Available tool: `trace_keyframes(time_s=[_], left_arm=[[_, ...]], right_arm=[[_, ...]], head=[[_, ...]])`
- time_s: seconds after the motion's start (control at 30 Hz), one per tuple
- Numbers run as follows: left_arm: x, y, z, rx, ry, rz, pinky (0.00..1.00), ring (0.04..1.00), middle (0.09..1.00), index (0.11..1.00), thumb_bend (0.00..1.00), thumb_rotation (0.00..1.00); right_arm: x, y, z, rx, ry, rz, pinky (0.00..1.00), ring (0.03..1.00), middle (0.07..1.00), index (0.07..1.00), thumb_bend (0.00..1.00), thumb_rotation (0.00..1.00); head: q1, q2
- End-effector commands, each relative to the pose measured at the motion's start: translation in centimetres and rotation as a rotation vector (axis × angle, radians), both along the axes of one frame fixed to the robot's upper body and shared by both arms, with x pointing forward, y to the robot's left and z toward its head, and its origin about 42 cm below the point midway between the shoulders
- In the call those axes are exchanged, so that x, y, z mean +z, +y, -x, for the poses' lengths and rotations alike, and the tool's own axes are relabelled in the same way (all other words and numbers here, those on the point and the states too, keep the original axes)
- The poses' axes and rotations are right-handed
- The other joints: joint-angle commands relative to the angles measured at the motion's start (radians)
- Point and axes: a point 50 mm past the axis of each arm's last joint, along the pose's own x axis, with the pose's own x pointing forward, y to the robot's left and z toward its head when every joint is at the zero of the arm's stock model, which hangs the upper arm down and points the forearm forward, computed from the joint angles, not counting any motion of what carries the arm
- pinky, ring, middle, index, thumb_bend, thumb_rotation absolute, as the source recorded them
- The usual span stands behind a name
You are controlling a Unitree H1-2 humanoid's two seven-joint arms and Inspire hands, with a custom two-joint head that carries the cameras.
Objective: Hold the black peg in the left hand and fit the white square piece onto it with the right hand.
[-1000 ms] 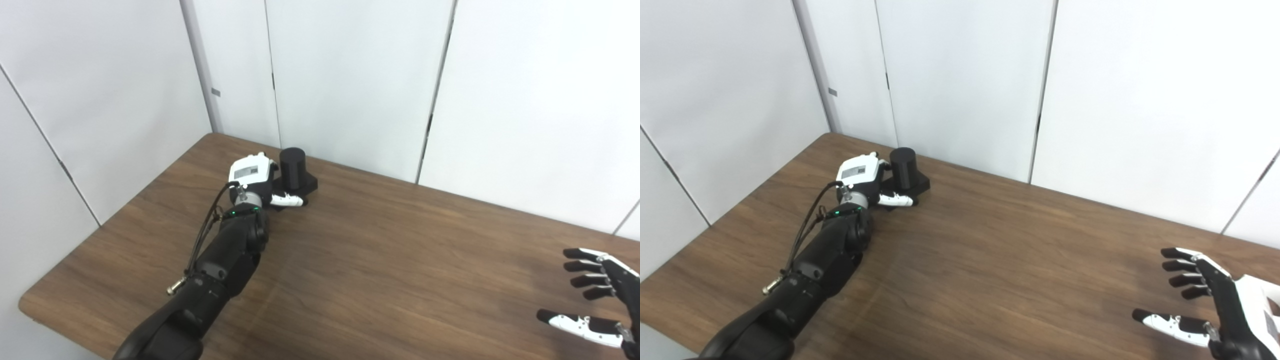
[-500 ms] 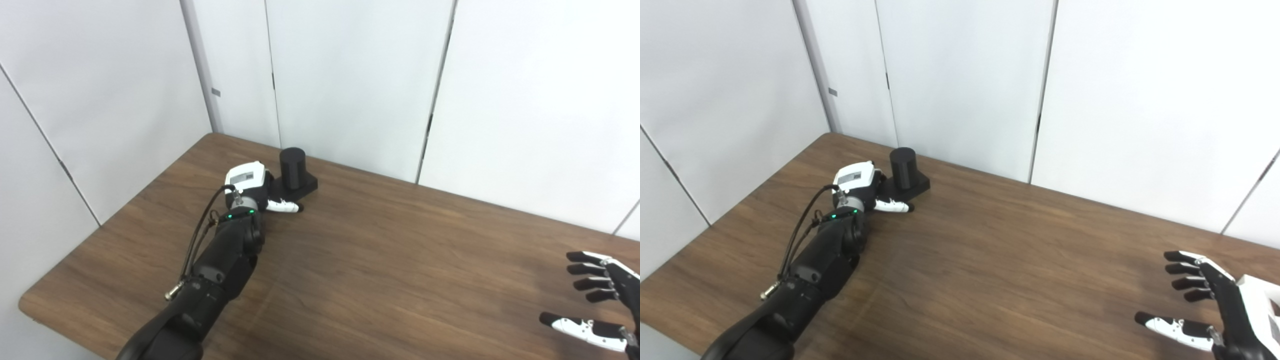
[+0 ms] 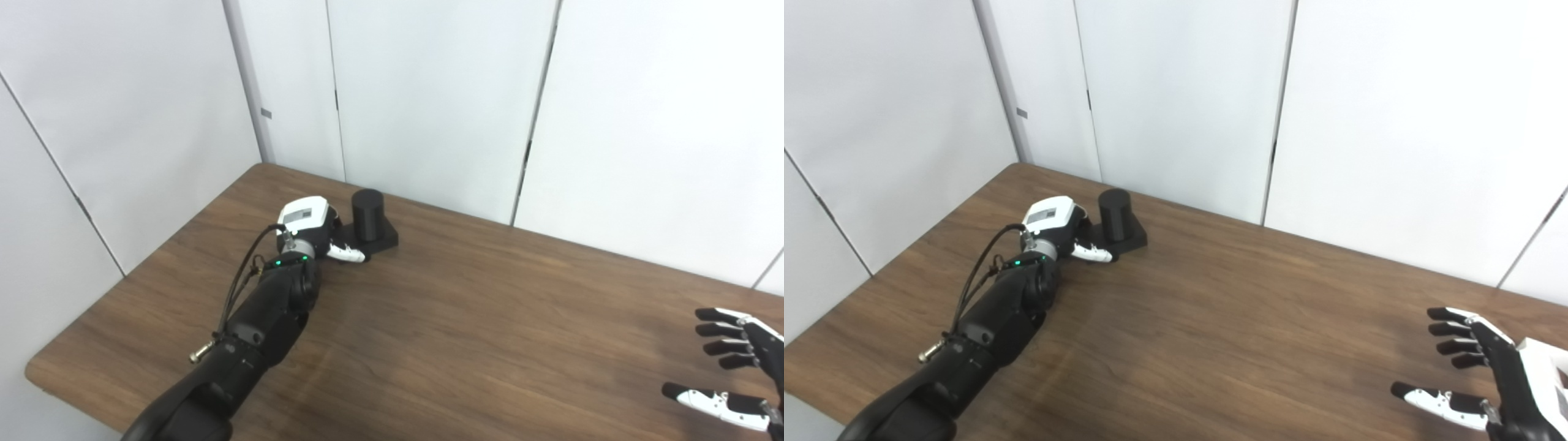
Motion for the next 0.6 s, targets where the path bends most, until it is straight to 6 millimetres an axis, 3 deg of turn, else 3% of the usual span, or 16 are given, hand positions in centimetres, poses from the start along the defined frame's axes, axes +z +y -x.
trace_keyframes(time_s=[0.0, 0.27, 0.57], left_arm=[[0.1, -0.6, -0.2, -0.045, 0.005, 0.003, 0.69, 0.82, 0.808, 0.485, 0.52, 0.06], [-0.1, -1.8, -0.1, -0.085, -0.007, -0.009, 0.74, 0.837, 0.819, 0.486, 0.52, 0.06], [0.0, -4.0, 1.0, -0.26, 0.062, 0.016, 0.83, 0.836, 0.797, 0.484, 0.52, 0.06]], right_arm=[[1.9, 0.0, -0.5, 0.023, -0.079, 0.012, 0.57, 0.627, 0.683, 0.722, 0.69, 0.0], [1.8, 0.2, -0.6, 0.023, -0.074, 0.018, 0.57, 0.626, 0.683, 0.721, 0.68, 0.0], [1.2, 0.3, -1.0, 0.034, -0.046, -0.024, 0.62, 0.657, 0.717, 0.741, 0.65, 0.0]], head=[[-0.003, 0.001], [-0.018, 0.003], [-0.067, 0.012]])
